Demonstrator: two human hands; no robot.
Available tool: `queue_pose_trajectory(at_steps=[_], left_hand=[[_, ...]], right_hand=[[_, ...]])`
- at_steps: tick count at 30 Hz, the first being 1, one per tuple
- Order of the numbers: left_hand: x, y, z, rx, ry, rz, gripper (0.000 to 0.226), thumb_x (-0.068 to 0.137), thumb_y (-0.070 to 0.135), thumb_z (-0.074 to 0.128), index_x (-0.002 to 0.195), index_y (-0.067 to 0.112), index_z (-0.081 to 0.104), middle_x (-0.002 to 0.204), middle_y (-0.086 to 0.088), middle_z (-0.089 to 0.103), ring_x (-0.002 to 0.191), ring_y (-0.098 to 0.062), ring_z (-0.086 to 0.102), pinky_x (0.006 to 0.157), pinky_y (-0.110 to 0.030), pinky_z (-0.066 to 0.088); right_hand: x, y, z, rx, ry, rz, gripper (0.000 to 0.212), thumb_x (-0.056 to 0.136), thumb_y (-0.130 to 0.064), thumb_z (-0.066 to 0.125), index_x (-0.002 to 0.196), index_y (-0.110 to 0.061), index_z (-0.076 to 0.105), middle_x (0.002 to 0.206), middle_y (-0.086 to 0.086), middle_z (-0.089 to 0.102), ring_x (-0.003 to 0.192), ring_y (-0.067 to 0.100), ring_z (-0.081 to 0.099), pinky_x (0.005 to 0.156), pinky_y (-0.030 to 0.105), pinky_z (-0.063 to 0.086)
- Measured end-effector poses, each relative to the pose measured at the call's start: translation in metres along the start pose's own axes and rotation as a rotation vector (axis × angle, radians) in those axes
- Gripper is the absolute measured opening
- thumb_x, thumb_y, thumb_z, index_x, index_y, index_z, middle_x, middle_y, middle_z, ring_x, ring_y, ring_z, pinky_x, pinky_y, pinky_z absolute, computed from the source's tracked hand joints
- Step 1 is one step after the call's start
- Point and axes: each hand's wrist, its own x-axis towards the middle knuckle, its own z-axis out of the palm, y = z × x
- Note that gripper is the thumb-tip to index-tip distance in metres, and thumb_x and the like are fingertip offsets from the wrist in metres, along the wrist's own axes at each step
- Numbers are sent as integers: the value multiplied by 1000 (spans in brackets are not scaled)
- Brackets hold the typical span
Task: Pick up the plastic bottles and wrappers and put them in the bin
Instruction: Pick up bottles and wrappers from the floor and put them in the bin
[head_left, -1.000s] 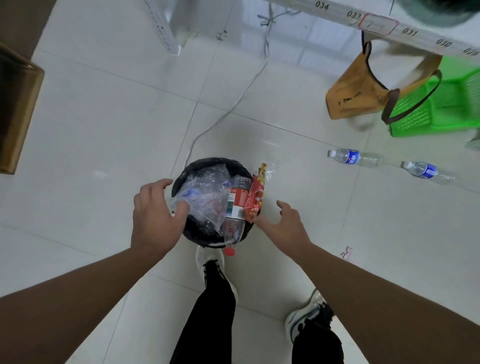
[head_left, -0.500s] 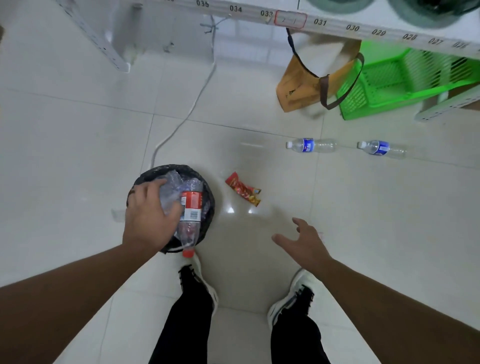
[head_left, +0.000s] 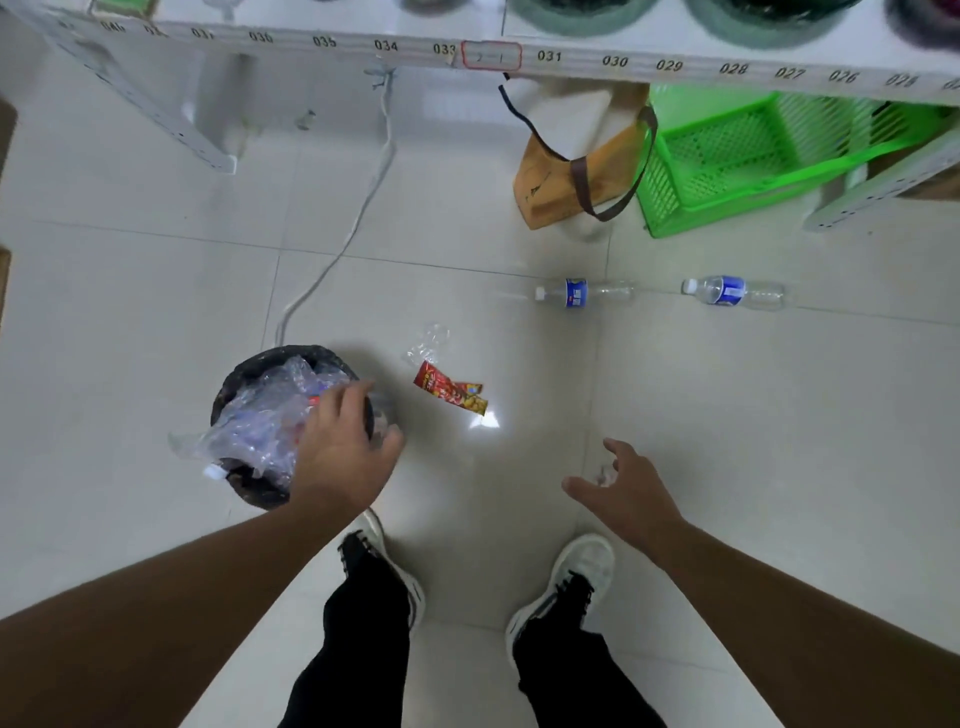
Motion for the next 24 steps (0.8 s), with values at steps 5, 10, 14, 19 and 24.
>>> queue_pose_trajectory(at_steps=[5, 10, 14, 19, 24], left_hand=[[6, 35, 66, 16, -151, -47, 66, 87, 27, 73, 150, 23, 54, 148, -16, 50, 132, -42, 49, 109, -55, 44], [50, 37, 139, 94, -328, -37, 68, 89, 30, 70, 153, 28, 49, 151, -13, 46, 136, -40, 43, 110, -55, 43], [117, 9, 210, 195, -396, 8, 73, 87, 12, 66, 154, 32, 45, 157, -13, 34, 136, -46, 42, 109, -55, 44], [187, -37, 287, 424, -461, 97, 86, 87, 14, 71, 160, 42, 33, 166, -2, 22, 149, -39, 31, 108, -60, 48], [210, -69, 332, 582, -319, 367, 60, 90, 17, 76, 144, 28, 53, 139, -9, 49, 122, -40, 49, 80, -55, 57]], right_hand=[[-1, 65, -10, -38, 33, 202, 96, 83, -49, 85, 161, -19, 39, 155, 19, 48, 135, 34, 56, 101, 38, 48], [45, 112, 14, -36, 82, 313, 85, 90, -44, 79, 161, -20, 39, 151, 19, 54, 124, 33, 62, 96, 39, 51], [130, 162, 55, -53, 145, 363, 80, 91, -43, 80, 158, -18, 44, 144, 24, 61, 129, 41, 62, 103, 45, 52], [219, 226, 117, -120, 275, 335, 55, 96, -35, 74, 143, -11, 58, 138, 24, 61, 121, 48, 56, 100, 51, 49], [260, 252, 139, -278, 413, 167, 20, 103, -29, 60, 108, -10, 55, 111, 20, 58, 98, 43, 59, 80, 49, 50]])
